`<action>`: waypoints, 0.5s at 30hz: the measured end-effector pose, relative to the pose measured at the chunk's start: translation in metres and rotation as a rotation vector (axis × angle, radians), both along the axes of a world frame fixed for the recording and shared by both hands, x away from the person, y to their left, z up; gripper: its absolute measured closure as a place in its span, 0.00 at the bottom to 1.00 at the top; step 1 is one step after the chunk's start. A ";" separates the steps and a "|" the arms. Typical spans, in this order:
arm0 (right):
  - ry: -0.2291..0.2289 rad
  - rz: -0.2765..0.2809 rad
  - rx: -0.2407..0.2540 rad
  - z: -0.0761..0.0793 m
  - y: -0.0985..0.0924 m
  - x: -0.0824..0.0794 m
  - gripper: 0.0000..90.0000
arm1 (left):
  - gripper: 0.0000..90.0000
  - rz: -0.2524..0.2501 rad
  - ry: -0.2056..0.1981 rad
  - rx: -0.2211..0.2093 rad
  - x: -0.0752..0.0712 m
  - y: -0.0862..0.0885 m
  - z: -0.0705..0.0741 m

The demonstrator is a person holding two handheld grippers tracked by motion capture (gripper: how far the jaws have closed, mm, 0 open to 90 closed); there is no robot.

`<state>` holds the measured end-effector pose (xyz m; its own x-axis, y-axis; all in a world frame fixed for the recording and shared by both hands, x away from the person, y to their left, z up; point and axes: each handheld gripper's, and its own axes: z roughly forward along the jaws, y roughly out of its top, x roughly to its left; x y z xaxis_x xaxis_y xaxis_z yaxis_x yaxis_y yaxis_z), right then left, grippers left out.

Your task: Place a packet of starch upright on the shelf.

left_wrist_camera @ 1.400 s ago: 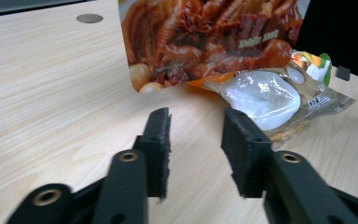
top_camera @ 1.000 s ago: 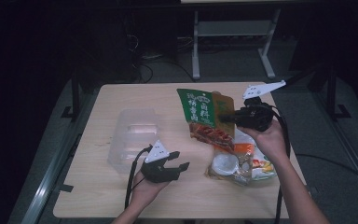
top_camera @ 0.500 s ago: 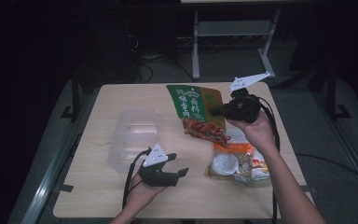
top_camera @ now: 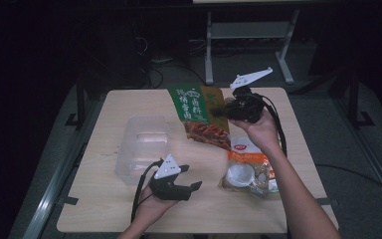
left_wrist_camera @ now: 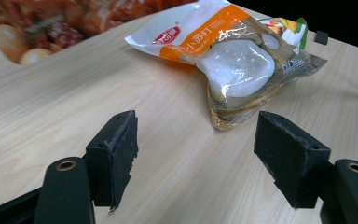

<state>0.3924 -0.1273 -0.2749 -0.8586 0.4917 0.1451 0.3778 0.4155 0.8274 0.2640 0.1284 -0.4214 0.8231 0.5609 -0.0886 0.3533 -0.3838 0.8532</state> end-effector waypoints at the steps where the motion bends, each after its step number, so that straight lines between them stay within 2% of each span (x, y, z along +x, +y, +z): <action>1: -0.002 0.003 0.005 0.001 0.003 0.001 1.00 | 0.32 -0.002 0.001 -0.001 0.000 0.000 0.000; 9: -0.014 0.032 0.029 0.006 0.025 0.012 1.00 | 0.31 -0.002 -0.004 -0.006 0.000 0.000 0.001; 15: -0.018 0.040 0.042 0.010 0.046 0.020 1.00 | 0.31 -0.007 0.002 0.006 -0.001 -0.004 -0.001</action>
<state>0.4121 -0.0817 -0.2646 -0.8799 0.4512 0.1491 0.3465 0.3947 0.8510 0.2635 0.1249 -0.4222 0.8268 0.5557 -0.0871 0.3526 -0.3914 0.8500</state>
